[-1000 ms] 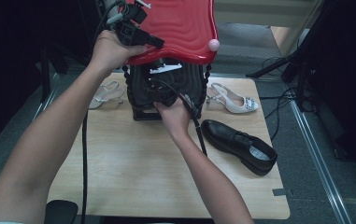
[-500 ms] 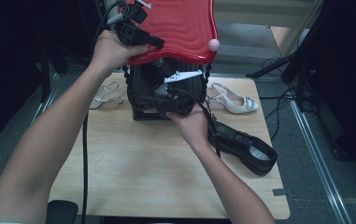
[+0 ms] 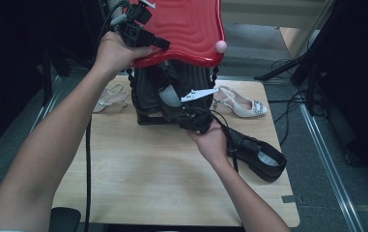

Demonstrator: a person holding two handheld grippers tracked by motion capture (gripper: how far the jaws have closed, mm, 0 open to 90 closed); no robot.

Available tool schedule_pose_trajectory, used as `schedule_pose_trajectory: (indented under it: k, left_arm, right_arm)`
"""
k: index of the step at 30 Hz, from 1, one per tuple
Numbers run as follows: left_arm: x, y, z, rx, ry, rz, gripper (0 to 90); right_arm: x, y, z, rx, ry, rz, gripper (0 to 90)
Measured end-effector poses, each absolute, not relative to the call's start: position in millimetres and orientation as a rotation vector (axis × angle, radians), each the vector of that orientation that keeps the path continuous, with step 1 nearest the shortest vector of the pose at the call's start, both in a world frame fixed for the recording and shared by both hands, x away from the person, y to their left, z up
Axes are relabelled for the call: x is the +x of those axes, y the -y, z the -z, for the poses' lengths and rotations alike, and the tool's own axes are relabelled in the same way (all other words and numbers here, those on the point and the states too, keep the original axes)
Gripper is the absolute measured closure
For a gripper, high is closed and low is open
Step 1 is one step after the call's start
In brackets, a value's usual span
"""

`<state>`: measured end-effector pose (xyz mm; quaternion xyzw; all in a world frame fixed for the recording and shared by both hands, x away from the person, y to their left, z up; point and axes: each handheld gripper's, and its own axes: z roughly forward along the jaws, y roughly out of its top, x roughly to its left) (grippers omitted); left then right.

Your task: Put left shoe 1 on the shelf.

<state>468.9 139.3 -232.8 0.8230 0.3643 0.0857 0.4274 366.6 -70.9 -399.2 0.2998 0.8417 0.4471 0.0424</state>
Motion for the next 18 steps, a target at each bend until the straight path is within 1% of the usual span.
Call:
schedule_pose_trajectory:
  k: [8, 13, 18]
  left_arm:
    - [469, -140, 234, 2.041, -0.914, -0.208, 90.0]
    - [468, -140, 234, 2.043, -0.925, -0.209, 90.0]
    - [467, -140, 233, 2.042, -0.939, -0.209, 90.0]
  right_arm:
    - [374, 79, 412, 0.981, -2.557, -1.352, 90.0]
    - [382, 79, 412, 1.023, -2.546, -1.390, 90.0]
    - [385, 76, 407, 0.997, -2.568, -1.363, 90.0]
